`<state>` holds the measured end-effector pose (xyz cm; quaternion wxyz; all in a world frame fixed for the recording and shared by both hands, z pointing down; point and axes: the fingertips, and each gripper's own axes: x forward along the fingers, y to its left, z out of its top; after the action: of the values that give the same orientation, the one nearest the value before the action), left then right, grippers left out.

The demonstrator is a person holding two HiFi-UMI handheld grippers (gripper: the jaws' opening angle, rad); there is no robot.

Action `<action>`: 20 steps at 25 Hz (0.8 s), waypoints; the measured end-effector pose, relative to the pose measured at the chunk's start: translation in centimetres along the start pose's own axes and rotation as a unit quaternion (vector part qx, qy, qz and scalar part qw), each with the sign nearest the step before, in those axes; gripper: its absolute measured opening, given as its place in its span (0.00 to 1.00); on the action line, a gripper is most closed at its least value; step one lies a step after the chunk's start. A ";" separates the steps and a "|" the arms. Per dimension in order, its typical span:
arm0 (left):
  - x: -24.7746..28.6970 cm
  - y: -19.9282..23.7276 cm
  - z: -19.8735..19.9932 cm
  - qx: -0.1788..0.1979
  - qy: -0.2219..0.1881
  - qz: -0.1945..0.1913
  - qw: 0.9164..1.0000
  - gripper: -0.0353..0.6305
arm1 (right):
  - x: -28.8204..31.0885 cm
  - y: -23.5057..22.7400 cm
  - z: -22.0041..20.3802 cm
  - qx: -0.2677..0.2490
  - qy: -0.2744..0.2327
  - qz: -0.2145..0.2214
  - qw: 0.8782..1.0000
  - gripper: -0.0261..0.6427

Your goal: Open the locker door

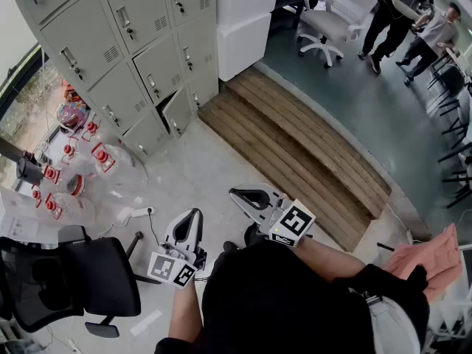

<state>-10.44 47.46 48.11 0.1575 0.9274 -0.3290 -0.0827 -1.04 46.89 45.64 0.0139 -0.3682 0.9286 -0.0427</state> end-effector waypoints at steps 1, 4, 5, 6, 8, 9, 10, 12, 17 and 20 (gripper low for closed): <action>-0.2 -0.3 -0.3 0.000 0.001 0.001 1.000 0.08 | -0.4 0.1 -0.1 0.002 0.000 -0.002 1.000 0.05; -0.9 -0.9 -0.9 -0.002 0.002 0.006 1.000 0.07 | -1.2 0.5 -0.5 0.007 0.000 -0.004 1.000 0.05; -1.2 -1.0 -1.0 -0.003 0.002 0.008 1.000 0.07 | -1.3 0.8 -0.6 0.009 0.000 -0.002 1.000 0.05; -1.4 -1.1 -1.0 -0.003 0.001 0.010 1.000 0.08 | -1.3 1.1 -0.6 0.009 0.000 0.000 1.000 0.05; -1.8 -1.1 -0.9 -0.003 -0.002 0.014 1.000 0.08 | -1.1 1.5 -0.3 0.007 -0.003 0.007 1.000 0.05; -2.1 -1.0 -0.7 -0.003 -0.005 0.015 1.000 0.08 | -0.9 1.6 -0.2 0.004 -0.005 0.010 1.000 0.05; -2.3 -0.8 -0.6 -0.003 -0.008 0.017 1.000 0.08 | -0.7 1.7 0.0 0.003 -0.008 0.012 1.000 0.05; -2.6 -0.4 -0.2 -0.003 -0.013 0.023 1.000 0.08 | -0.2 1.8 0.4 0.002 -0.014 0.015 1.000 0.05; -2.7 0.2 0.1 -0.005 -0.015 0.031 0.999 0.08 | -0.2 1.5 1.4 -0.006 -0.026 0.011 1.000 0.05; -2.1 0.7 0.3 0.000 -0.008 0.028 1.000 0.07 | -0.5 0.8 1.7 -0.003 -0.036 0.009 0.999 0.05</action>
<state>-12.53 48.18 48.23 0.1574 0.9171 -0.3563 -0.0852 -1.13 47.71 43.92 0.0464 -0.3616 0.9308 -0.0269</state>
